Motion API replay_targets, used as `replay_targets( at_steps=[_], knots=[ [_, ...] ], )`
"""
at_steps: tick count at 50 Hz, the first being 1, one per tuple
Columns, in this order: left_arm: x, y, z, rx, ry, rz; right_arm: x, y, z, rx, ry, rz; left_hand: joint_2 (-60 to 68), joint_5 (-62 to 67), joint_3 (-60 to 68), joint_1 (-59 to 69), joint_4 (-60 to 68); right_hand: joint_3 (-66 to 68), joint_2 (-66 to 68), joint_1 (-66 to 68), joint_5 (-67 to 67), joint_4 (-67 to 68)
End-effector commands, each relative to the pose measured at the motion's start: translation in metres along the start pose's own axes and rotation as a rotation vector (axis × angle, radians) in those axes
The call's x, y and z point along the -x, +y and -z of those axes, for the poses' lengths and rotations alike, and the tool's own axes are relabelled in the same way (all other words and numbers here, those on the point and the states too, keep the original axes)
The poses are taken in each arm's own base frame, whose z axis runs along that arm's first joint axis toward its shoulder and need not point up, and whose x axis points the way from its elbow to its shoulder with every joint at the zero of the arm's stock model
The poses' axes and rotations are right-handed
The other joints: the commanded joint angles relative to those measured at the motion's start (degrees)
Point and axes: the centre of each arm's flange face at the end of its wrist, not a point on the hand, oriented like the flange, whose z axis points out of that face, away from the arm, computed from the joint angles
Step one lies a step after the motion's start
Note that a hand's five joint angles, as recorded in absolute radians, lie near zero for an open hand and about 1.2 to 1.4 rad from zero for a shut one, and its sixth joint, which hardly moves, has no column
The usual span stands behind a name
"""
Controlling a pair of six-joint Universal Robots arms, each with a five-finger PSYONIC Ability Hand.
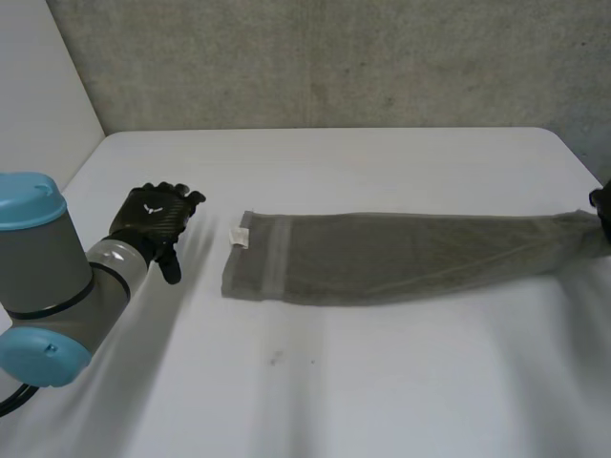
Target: Fold the towel.
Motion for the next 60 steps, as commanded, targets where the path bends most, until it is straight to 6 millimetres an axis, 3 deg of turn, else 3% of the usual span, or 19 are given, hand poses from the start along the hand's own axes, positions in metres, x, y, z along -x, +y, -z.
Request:
replay_targets(
  at_steps=[1,7,9,12,14,15,17,20,22,26,27,28,29,30,32,38,44,53,60],
  knots=[
    [0.004,-0.004,0.001,-0.010,-0.012,0.002,0.038,-0.084,0.026,-0.252,-0.071,0.042,1.1,-0.8,1.1,0.9,1.0,12.8,12.9,25.8,14.3,11.9],
    [0.008,-0.008,0.003,-0.020,-0.027,0.009,0.083,-0.144,0.057,-0.466,-0.147,0.049,0.9,-1.0,0.9,0.7,0.8,12.8,12.9,25.8,14.3,11.9],
    [0.011,-0.011,0.005,-0.031,-0.034,0.027,0.120,-0.173,0.075,-0.608,-0.195,0.068,0.9,-1.0,0.9,0.7,0.8,12.8,12.9,25.8,14.3,11.9],
    [0.013,-0.013,0.006,-0.035,-0.042,0.041,0.144,-0.189,0.088,-0.700,-0.233,0.080,0.8,-1.1,0.7,0.5,0.7,12.8,12.9,25.8,14.3,11.9],
    [0.016,-0.013,0.008,-0.037,-0.048,0.064,0.191,-0.206,0.115,-0.849,-0.347,0.121,0.9,-1.0,0.9,0.7,0.8,12.8,12.9,25.8,14.3,11.9],
    [0.016,-0.013,0.008,-0.037,-0.048,0.064,0.192,-0.206,0.115,-0.849,-0.347,0.121,0.9,-1.0,0.9,0.7,0.8,12.8,12.9,25.8,14.3,11.9],
    [0.018,-0.013,0.010,-0.037,-0.053,0.074,0.233,-0.205,0.134,-0.931,-0.472,0.165,0.9,-1.0,0.9,0.7,0.8,12.8,12.9,25.8,14.3,11.9],
    [0.017,-0.012,0.011,-0.034,-0.052,0.074,0.252,-0.201,0.140,-0.952,-0.525,0.184,0.8,-1.1,0.7,0.5,0.7,12.8,12.9,25.8,14.3,11.9],
    [0.016,-0.010,0.012,-0.025,-0.047,0.075,0.283,-0.184,0.145,-0.948,-0.601,0.219,0.6,-1.3,0.6,0.4,0.5,12.8,12.9,25.8,14.3,11.9],
    [0.014,-0.008,0.013,-0.018,-0.041,0.075,0.305,-0.170,0.149,-0.934,-0.642,0.251,0.4,-1.5,0.4,0.2,0.3,12.8,12.9,25.8,14.3,11.9],
    [0.012,-0.008,0.014,-0.019,-0.035,0.074,0.309,-0.167,0.151,-0.935,-0.651,0.260,0.4,-1.5,0.4,0.2,0.3,2.2,2.3,15.2,3.7,1.3],
    [0.011,-0.009,0.014,-0.023,-0.032,0.073,0.310,-0.167,0.153,-0.939,-0.651,0.265,0.4,-1.5,0.4,0.2,0.3,-22.6,-22.4,-9.6,-21.1,-23.4],
    [0.011,-0.009,0.014,-0.023,-0.032,0.073,0.310,-0.167,0.153,-0.939,-0.651,0.265,0.4,-1.5,0.4,0.2,0.3,-22.8,-22.7,-9.8,-21.3,-23.7],
    [0.011,-0.011,0.014,-0.029,-0.032,0.071,0.306,-0.170,0.154,-0.937,-0.640,0.262,0.4,-1.5,0.4,0.2,0.3,-47.2,-47.0,-34.1,-45.6,-48.0],
    [0.010,-0.013,0.013,-0.036,-0.030,0.070,0.299,-0.176,0.154,-0.936,-0.623,0.246,0.4,-1.5,0.4,0.2,0.3,-57.2,-57.1,-44.2,-55.7,-58.1],
    [-0.008,-0.035,0.012,-0.117,0.012,0.061,0.247,-0.196,0.154,-0.856,-0.539,0.075,0.6,-1.3,0.6,0.4,0.5,-57.2,-57.1,-44.2,-55.7,-58.1],
    [-0.032,-0.061,0.011,-0.219,0.074,0.100,0.189,-0.177,0.135,-0.655,-0.499,-0.197,0.8,-1.1,0.7,0.5,0.7,-57.2,-57.1,-44.2,-55.7,-58.1],
    [-0.090,-0.066,0.003,-0.252,0.218,0.126,0.163,-0.115,0.110,-0.307,-0.540,-0.363,1.5,-0.5,1.4,1.2,1.4,-57.2,-57.1,-44.2,-55.7,-58.1],
    [-0.121,-0.043,-0.020,-0.207,0.273,0.117,0.161,-0.078,0.103,-0.183,-0.537,-0.365,1.8,-0.1,1.7,1.5,1.7,-51.4,-51.3,-38.4,-49.9,-52.3]
  ],
)
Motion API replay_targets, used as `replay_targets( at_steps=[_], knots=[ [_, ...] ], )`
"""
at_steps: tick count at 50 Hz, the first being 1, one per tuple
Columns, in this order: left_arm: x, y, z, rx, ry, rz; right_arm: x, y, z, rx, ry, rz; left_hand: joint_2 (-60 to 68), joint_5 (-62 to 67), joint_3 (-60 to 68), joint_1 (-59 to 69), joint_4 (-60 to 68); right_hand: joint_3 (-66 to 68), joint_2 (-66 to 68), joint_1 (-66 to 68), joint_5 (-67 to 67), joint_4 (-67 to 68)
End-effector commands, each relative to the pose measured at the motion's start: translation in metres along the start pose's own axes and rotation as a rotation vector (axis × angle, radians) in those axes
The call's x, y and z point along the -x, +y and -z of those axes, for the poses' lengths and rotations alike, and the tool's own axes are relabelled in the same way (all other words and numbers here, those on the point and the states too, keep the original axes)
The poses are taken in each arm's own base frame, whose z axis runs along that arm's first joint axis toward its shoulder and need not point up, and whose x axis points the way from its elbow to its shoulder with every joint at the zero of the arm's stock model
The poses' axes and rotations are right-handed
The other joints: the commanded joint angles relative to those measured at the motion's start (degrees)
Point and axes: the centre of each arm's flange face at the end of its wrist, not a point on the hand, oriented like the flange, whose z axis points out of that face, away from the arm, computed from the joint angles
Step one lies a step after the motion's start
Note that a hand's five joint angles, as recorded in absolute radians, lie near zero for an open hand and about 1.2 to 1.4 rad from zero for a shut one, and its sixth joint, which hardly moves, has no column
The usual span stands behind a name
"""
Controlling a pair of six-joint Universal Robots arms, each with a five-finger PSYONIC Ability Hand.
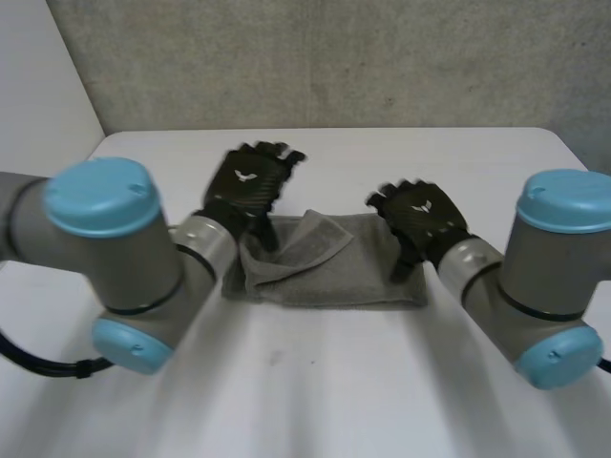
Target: Fold the towel.
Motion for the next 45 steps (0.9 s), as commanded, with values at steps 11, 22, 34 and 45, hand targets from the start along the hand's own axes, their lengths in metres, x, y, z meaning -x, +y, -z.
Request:
replay_targets(
  at_steps=[11,22,34,45],
  knots=[
    [-0.015,0.062,-0.041,0.103,0.007,-0.003,-0.007,0.042,0.005,0.084,0.020,0.019,3.6,1.7,3.6,3.5,3.6,22.8,22.4,23.1,21.6,21.5],
    [0.070,0.068,-0.050,0.153,-0.370,-0.023,-0.006,0.051,-0.003,0.088,0.025,0.106,3.5,1.6,3.5,3.3,3.4,52.3,52.0,52.7,51.2,51.1],
    [0.060,0.053,-0.025,0.165,-0.348,-0.018,-0.010,0.051,-0.002,0.090,0.047,0.148,2.5,0.6,2.5,2.3,2.4,68.0,67.6,68.3,66.8,66.8],
    [0.048,0.025,0.020,0.149,-0.277,-0.018,-0.028,0.033,0.015,0.143,0.158,0.455,1.5,-0.5,1.4,1.3,1.4,68.0,67.6,68.3,66.8,66.8]
  ],
)
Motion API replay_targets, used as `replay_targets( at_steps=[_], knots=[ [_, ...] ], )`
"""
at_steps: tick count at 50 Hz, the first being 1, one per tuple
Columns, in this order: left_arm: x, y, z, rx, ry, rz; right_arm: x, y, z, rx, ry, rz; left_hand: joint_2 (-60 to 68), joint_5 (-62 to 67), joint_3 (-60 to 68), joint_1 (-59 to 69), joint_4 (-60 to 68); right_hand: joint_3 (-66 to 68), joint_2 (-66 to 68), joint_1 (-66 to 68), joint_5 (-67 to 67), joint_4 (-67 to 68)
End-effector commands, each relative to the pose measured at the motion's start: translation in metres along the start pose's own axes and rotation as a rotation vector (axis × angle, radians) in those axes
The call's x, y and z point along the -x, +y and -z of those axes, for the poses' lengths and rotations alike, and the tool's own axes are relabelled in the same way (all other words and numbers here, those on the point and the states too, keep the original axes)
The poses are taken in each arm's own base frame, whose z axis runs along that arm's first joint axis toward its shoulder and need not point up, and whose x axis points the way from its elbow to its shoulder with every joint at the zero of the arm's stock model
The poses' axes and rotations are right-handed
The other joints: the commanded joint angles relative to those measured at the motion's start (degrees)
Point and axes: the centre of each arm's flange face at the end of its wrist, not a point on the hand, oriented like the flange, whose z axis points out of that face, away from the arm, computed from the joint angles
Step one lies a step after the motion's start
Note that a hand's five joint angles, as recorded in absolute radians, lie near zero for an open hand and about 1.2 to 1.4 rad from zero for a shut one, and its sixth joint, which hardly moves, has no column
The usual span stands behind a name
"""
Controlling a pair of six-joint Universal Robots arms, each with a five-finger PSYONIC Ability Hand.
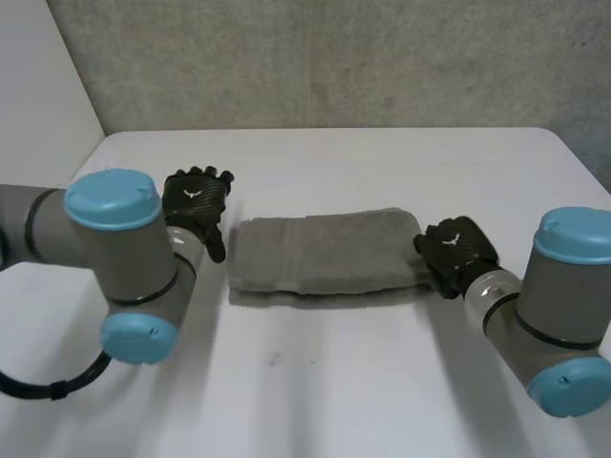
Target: Fold the towel.
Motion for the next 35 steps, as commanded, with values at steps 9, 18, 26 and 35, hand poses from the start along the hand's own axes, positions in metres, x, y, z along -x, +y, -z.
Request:
replay_targets(
  at_steps=[9,18,26,35],
  knots=[
    [0.007,-0.011,0.044,-0.004,0.074,0.001,-0.021,-0.026,0.001,-0.035,0.101,0.150,0.4,-0.5,0.4,0.4,0.4,12.4,12.8,24.4,14.1,11.9],
    [0.006,0.001,0.050,0.035,0.082,-0.003,-0.018,-0.023,0.002,-0.040,0.065,-0.093,0.3,-0.6,0.3,0.2,0.2,-21.2,-20.8,-9.2,-19.5,-21.7],
    [0.006,0.003,0.051,0.036,0.083,-0.003,-0.011,0.002,-0.003,-0.022,-0.057,-0.298,0.1,-0.8,0.1,0.1,0.1,-24.4,-24.0,-12.4,-22.7,-24.9],
    [0.006,0.003,0.052,0.036,0.082,-0.001,-0.004,0.016,-0.012,0.006,-0.098,-0.355,0.1,-0.8,0.1,0.1,0.1,-25.4,-25.0,-13.4,-23.7,-25.9]
  ],
)
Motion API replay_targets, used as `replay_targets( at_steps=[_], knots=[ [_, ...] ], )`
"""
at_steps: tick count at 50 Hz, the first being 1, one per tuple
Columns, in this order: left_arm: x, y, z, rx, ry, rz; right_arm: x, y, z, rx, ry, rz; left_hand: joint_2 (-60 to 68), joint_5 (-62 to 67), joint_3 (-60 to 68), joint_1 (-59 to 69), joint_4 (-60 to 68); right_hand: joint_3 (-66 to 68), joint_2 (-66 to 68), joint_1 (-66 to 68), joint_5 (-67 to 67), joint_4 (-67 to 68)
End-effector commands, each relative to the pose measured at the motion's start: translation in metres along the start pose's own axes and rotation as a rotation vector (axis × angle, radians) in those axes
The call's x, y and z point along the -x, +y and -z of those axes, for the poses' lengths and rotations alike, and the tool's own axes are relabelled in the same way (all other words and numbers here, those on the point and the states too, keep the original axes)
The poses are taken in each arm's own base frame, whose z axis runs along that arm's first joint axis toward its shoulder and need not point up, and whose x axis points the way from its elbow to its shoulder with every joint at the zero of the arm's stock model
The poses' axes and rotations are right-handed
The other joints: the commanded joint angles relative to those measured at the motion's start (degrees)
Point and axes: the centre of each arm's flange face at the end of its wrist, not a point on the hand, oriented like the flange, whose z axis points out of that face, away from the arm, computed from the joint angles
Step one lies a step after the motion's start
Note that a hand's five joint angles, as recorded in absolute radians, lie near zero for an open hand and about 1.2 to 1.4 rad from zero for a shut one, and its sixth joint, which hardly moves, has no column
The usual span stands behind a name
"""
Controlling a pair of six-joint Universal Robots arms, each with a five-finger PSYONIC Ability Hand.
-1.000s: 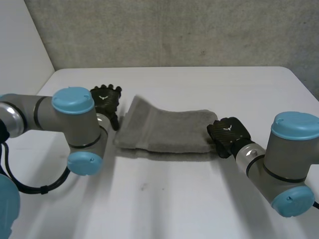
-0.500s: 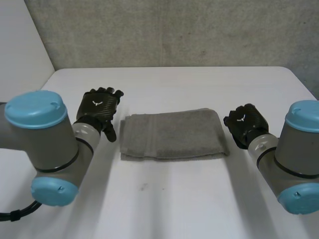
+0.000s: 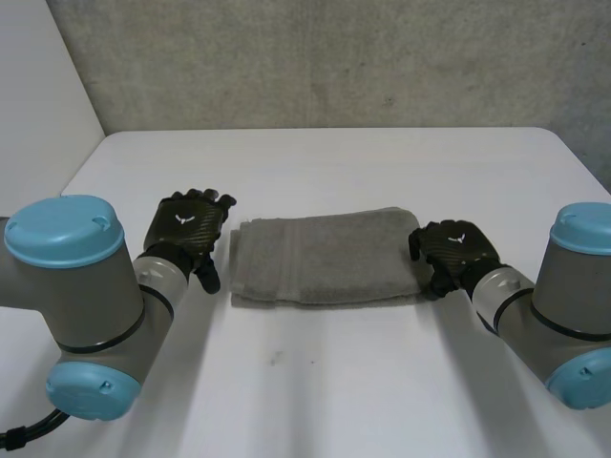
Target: Fold the towel.
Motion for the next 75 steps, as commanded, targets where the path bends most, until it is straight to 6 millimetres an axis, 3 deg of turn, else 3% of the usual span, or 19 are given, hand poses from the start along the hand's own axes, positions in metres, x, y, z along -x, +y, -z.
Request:
replay_targets(
  at_steps=[1,6,8,10,17,23,27,29,33,37,42,46,48,53,57,61,66,68,75],
  knots=[
    [0.000,0.001,0.001,0.003,0.000,0.000,-0.001,0.013,-0.007,0.027,-0.013,-0.028,0.7,-0.7,0.7,0.6,0.7,3.4,2.5,8.5,3.7,3.8],
    [0.000,0.001,0.001,0.004,-0.001,0.000,-0.002,0.017,-0.012,0.016,-0.004,-0.021,0.7,-0.7,0.7,0.6,0.7,5.7,4.8,10.9,6.1,6.1],
    [0.000,0.001,0.001,0.004,0.001,0.000,-0.003,0.018,-0.015,0.001,0.010,-0.012,0.7,-0.7,0.7,0.6,0.7,30.5,29.6,35.6,30.8,30.8],
    [0.000,0.001,0.001,0.004,0.001,0.000,-0.005,0.018,-0.016,-0.005,0.025,-0.005,0.5,-0.9,0.6,0.4,0.5,40.9,40.0,46.0,41.3,41.3],
    [0.001,0.002,0.001,0.006,-0.002,0.000,-0.021,0.005,-0.012,-0.020,0.174,0.152,0.5,-0.9,0.6,0.4,0.5,41.0,40.1,46.1,41.4,41.4],
    [0.005,-0.001,0.001,0.001,-0.014,0.004,-0.025,-0.031,-0.005,-0.098,0.240,0.341,0.5,-0.9,0.6,0.4,0.5,41.0,40.1,46.1,41.4,41.4],
    [0.010,-0.006,0.002,-0.015,-0.027,0.009,0.014,-0.055,-0.005,-0.197,0.152,0.399,0.5,-0.9,0.6,0.4,0.5,41.0,40.1,46.1,41.4,41.4],
    [0.016,-0.011,0.002,-0.028,-0.044,0.014,0.063,-0.073,-0.004,-0.296,0.032,0.433,0.3,-1.1,0.4,0.2,0.3,41.0,40.1,46.1,41.4,41.4],
    [0.025,-0.017,0.001,-0.044,-0.070,0.021,0.103,-0.078,-0.001,-0.356,-0.076,0.467,0.3,-1.1,0.4,0.2,0.3,41.0,40.1,46.1,41.4,41.4],
    [0.033,-0.024,0.003,-0.063,-0.092,0.037,0.157,-0.064,0.008,-0.411,-0.279,0.547,0.3,-1.1,0.4,0.2,0.3,41.0,40.1,46.1,41.4,41.4],
    [0.035,-0.028,0.005,-0.074,-0.094,0.072,0.189,-0.029,0.012,-0.379,-0.419,0.623,0.3,-1.1,0.4,0.2,0.3,41.0,40.1,46.1,41.4,41.4],
    [0.034,-0.029,0.005,-0.077,-0.087,0.082,0.188,-0.023,0.010,-0.358,-0.406,0.643,0.3,-1.1,0.4,0.2,0.3,41.0,40.1,46.1,41.4,41.4],
    [0.030,-0.033,0.005,-0.093,-0.069,0.082,0.181,-0.032,0.012,-0.355,-0.355,0.629,0.3,-1.1,0.4,0.2,0.3,3.4,2.5,8.5,3.8,3.8],
    [0.025,-0.045,0.000,-0.137,-0.038,0.085,0.166,-0.068,0.025,-0.393,-0.270,0.509,0.5,-0.9,0.6,0.4,0.5,-29.0,-29.9,-23.9,-28.6,-28.6],
    [0.009,-0.055,-0.004,-0.173,0.013,0.096,0.141,-0.091,0.025,-0.410,-0.219,0.335,0.9,-0.6,0.9,0.7,0.9,-29.0,-29.9,-23.9,-28.6,-28.6],
    [-0.018,-0.070,-0.007,-0.222,0.088,0.145,0.090,-0.107,0.018,-0.343,-0.163,0.049,1.4,-0.1,1.4,1.2,1.4,-29.0,-29.9,-23.9,-28.6,-28.6],
    [-0.043,-0.066,-0.017,-0.213,0.151,0.196,0.064,-0.090,-0.003,-0.209,-0.179,-0.121,1.7,0.3,1.7,1.6,1.7,-29.0,-29.9,-23.9,-28.6,-28.6],
    [-0.066,-0.048,-0.021,-0.149,0.199,0.207,0.055,-0.076,-0.022,-0.142,-0.187,-0.155,1.7,0.3,1.7,1.6,1.7,-29.0,-29.9,-23.9,-28.6,-28.6],
    [-0.080,0.002,-0.034,0.033,0.209,0.185,0.048,-0.042,-0.050,-0.022,-0.203,-0.183,1.7,0.3,1.7,1.6,1.7,-29.0,-29.9,-23.9,-28.6,-28.6]
  ],
)
